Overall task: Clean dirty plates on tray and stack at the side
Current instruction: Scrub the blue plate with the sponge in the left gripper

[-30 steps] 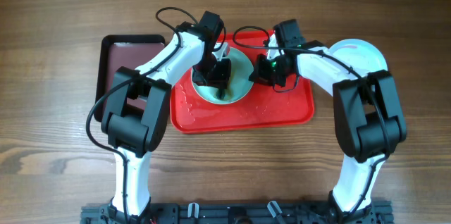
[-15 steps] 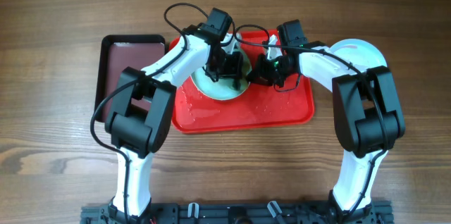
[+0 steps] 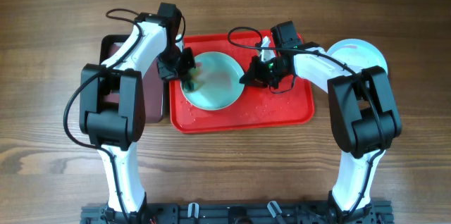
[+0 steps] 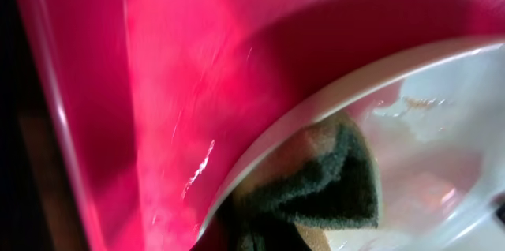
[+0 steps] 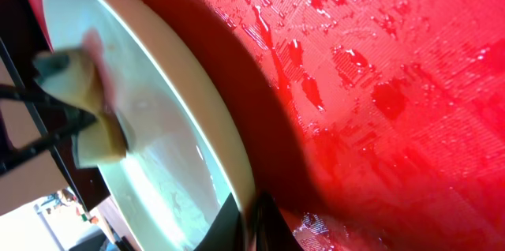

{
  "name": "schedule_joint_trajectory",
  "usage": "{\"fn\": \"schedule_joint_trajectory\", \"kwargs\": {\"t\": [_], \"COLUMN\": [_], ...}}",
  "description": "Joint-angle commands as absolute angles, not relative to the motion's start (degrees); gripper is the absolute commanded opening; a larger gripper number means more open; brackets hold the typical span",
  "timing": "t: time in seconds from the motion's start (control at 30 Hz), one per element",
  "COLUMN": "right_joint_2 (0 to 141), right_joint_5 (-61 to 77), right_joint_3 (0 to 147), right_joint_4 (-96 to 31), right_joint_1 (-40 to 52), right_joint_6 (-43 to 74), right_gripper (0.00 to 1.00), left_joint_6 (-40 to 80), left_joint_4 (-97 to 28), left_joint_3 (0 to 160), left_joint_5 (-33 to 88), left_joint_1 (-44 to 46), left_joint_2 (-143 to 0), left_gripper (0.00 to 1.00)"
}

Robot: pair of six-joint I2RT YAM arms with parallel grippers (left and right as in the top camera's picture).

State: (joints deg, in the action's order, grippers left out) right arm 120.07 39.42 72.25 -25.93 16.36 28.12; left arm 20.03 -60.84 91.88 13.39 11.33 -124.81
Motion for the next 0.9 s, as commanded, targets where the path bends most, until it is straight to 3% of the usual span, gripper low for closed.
{"fn": "schedule_joint_trajectory", "kwargs": {"t": [0.0, 0.2, 0.47, 0.77, 0.87], "right_joint_2": [123.02, 123.02, 123.02, 123.02, 123.02], "right_joint_5": [35.64, 35.64, 35.64, 35.59, 35.42], "right_joint_3": [71.22, 71.22, 71.22, 71.22, 71.22], "right_joint_4": [-26.59, -26.57, -26.57, -26.57, -26.59], "right_joint_1": [15.14, 15.14, 15.14, 15.14, 15.14], "right_joint_6": [28.58, 28.64, 28.64, 28.62, 28.69], "right_gripper": [0.04, 0.04, 0.04, 0.05, 0.04], "left_joint_6": [14.90, 6.09, 7.40, 14.28, 18.83], "left_joint_4": [-64.38, -64.69, -56.84, -42.61, -38.39], "left_joint_3": [90.21, 90.21, 90.21, 90.21, 90.21], "left_joint_5": [9.15, 19.00, 30.65, 29.87, 22.04], "left_joint_1": [12.93, 19.16, 23.53, 23.62, 23.55], "left_joint_2": [-126.43, -126.43, -126.45, -126.45, -126.45], "left_gripper": [0.04, 0.04, 0.04, 0.04, 0.04]}}
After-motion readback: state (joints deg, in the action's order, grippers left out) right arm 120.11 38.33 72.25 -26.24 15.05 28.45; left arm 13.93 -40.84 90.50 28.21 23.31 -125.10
